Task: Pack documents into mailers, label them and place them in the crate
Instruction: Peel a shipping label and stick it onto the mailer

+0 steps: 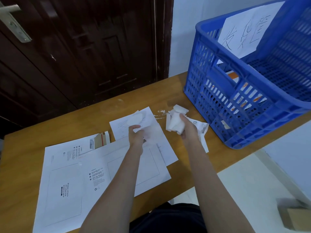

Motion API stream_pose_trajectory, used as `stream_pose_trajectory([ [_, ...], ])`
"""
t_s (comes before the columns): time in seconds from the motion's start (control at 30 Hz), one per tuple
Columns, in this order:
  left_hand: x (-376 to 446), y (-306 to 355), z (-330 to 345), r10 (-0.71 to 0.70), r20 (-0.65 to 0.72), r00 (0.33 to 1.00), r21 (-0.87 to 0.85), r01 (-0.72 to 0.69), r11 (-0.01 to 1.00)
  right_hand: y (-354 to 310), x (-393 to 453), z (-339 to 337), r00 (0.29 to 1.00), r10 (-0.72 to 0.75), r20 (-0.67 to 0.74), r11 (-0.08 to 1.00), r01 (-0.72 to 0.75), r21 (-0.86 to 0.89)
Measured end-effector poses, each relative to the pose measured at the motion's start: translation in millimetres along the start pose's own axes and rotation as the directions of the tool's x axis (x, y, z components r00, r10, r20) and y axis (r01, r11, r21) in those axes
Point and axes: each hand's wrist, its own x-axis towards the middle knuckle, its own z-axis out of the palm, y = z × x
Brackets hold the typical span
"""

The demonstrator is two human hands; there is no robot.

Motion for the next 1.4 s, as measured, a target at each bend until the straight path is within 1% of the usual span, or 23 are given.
stream_pose_trajectory([
  [0.1, -9, 4, 12, 0.032, 0.191, 0.981, 0.109, -0.053, 0.993, 1, -3, -6, 0.998, -0.053, 0.034, 0.996, 0.055, -0.07],
  [0.2, -17, 7, 24, 0.056, 0.475, 0.878, 0.135, -0.136, 0.981, 1, -5, -13, 0.988, -0.152, 0.04, 0.976, 0.156, -0.155],
  [0.27, -19, 8, 34, 0.067, 0.521, 0.851, 0.088, -0.132, 0.987, 2, -7, -16, 0.977, -0.213, 0.028, 0.956, 0.214, -0.202],
  [0.33, -18, 7, 44, 0.096, 0.484, 0.87, 0.187, -0.21, 0.96, 1, -8, -20, 0.967, -0.254, 0.005, 0.943, 0.249, -0.219],
  [0.4, -17, 5, 53, 0.149, 0.495, 0.856, 0.431, -0.391, 0.813, 2, -9, -25, 0.959, -0.281, -0.019, 0.933, 0.269, -0.238],
  [0.43, -18, 3, 56, 0.195, 0.511, 0.837, 0.541, -0.49, 0.683, 3, -9, -27, 0.957, -0.29, -0.024, 0.93, 0.275, -0.245],
  [0.5, -20, 0, 60, 0.338, 0.511, 0.79, 0.645, -0.612, 0.457, 4, -10, -31, 0.956, -0.292, -0.03, 0.93, 0.277, -0.242],
  [0.53, -22, 0, 62, 0.41, 0.498, 0.764, 0.648, -0.642, 0.409, 4, -12, -32, 0.955, -0.295, -0.032, 0.931, 0.279, -0.235],
  [0.6, -21, 0, 65, 0.465, 0.51, 0.724, 0.626, -0.683, 0.377, 3, -15, -34, 0.95, -0.308, -0.043, 0.932, 0.292, -0.213],
  [0.73, -19, 0, 65, 0.365, 0.652, 0.664, 0.631, -0.743, 0.224, 3, -21, -35, 0.935, -0.347, -0.068, 0.923, 0.328, -0.199],
  [0.8, -20, 1, 64, 0.319, 0.682, 0.659, 0.651, -0.745, 0.147, 5, -23, -34, 0.928, -0.366, -0.066, 0.912, 0.344, -0.225],
  [0.83, -21, 2, 64, 0.328, 0.669, 0.667, 0.662, -0.735, 0.146, 6, -23, -33, 0.922, -0.383, -0.064, 0.899, 0.356, -0.254],
  [0.9, -22, 3, 64, 0.426, 0.607, 0.671, 0.656, -0.725, 0.209, 9, -25, -31, 0.902, -0.428, -0.049, 0.854, 0.386, -0.35],
  [0.93, -24, 4, 64, 0.464, 0.558, 0.688, 0.639, -0.713, 0.289, 9, -27, -29, 0.889, -0.456, -0.034, 0.819, 0.405, -0.406],
  [0.97, -25, 6, 65, 0.473, 0.498, 0.727, 0.6, -0.683, 0.417, 10, -29, -27, 0.876, -0.483, -0.012, 0.782, 0.425, -0.457],
  [1.0, -26, 8, 64, 0.42, 0.437, 0.795, 0.531, -0.605, 0.594, 12, -31, -25, 0.866, -0.5, 0.017, 0.747, 0.441, -0.498],
  [1.03, -29, 12, 64, 0.288, 0.404, 0.868, 0.418, -0.455, 0.786, 14, -33, -21, 0.855, -0.515, 0.057, 0.709, 0.462, -0.534],
  [1.07, -31, 16, 62, 0.12, 0.399, 0.909, 0.298, -0.252, 0.921, 16, -35, -17, 0.846, -0.524, 0.105, 0.667, 0.483, -0.566],
  [1.1, -32, 19, 59, -0.004, 0.411, 0.911, 0.194, -0.083, 0.978, 19, -36, -12, 0.834, -0.529, 0.159, 0.619, 0.507, -0.599],
  [1.13, -31, 21, 54, -0.057, 0.416, 0.908, 0.138, -0.001, 0.99, 23, -35, -7, 0.825, -0.524, 0.21, 0.569, 0.523, -0.634],
  [1.23, -21, 17, 39, -0.062, 0.31, 0.949, 0.102, 0.031, 0.994, 37, -35, 7, 0.79, -0.487, 0.372, 0.407, 0.582, -0.704],
  [1.33, -11, 13, 22, -0.061, 0.13, 0.99, 0.034, 0.057, 0.998, 53, -39, 21, 0.663, -0.521, 0.538, 0.113, 0.678, -0.727],
  [1.4, -9, 10, 12, -0.068, 0.071, 0.995, 0.01, 0.068, 0.998, 56, -46, 28, 0.633, -0.474, 0.611, -0.062, 0.669, -0.741],
])
